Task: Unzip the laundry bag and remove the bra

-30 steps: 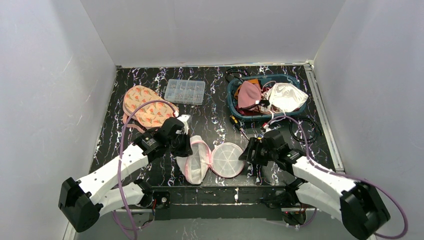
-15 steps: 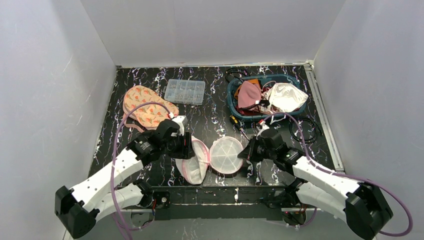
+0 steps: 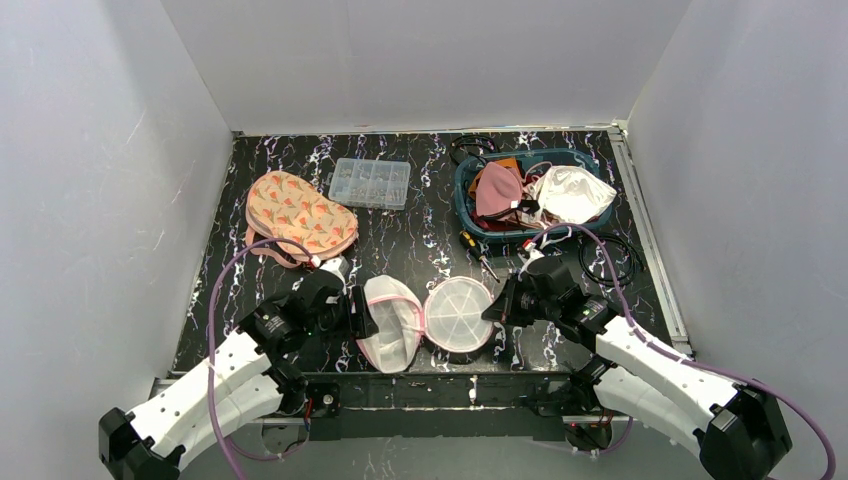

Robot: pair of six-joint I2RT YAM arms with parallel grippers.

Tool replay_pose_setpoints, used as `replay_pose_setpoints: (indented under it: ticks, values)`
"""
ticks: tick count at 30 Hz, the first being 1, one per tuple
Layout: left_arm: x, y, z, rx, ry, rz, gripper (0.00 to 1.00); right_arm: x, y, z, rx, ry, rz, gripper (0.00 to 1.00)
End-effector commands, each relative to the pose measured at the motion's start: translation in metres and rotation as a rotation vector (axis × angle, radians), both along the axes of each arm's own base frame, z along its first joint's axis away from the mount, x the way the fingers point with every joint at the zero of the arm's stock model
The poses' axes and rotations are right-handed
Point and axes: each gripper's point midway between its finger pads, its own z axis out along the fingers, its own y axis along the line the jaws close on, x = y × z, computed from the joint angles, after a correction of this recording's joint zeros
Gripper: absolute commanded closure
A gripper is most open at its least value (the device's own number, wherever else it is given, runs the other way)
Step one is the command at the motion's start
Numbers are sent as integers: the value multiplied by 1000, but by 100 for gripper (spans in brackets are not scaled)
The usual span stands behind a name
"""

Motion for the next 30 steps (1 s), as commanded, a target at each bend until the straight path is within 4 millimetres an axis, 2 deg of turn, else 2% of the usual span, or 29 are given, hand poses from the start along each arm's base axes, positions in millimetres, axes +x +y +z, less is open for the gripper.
replay_pose_setpoints:
  ticks: [1,4,9,12,15,20,24,30]
  values:
    - [3,3,-7,1,25,70,39,4,9,25,51,-42,22,99]
    - [0,5,-14,15,48,79,39,2,11,30,74,-45,24,99]
    - [1,11,-27,27,44,118,43,1,14,49,118,-65,31,99]
    - [3,11,-30,22,34,126,52,1,15,62,132,-77,34,99]
    - [5,9,-27,9,18,122,69,1,15,69,132,-83,37,99]
    - [9,5,-11,-21,-27,102,99,2,13,82,121,-99,36,99]
    - [11,7,8,-12,-53,92,100,9,3,97,45,-148,30,99]
    - [14,2,57,-31,-93,50,100,28,-35,122,-248,-232,14,99]
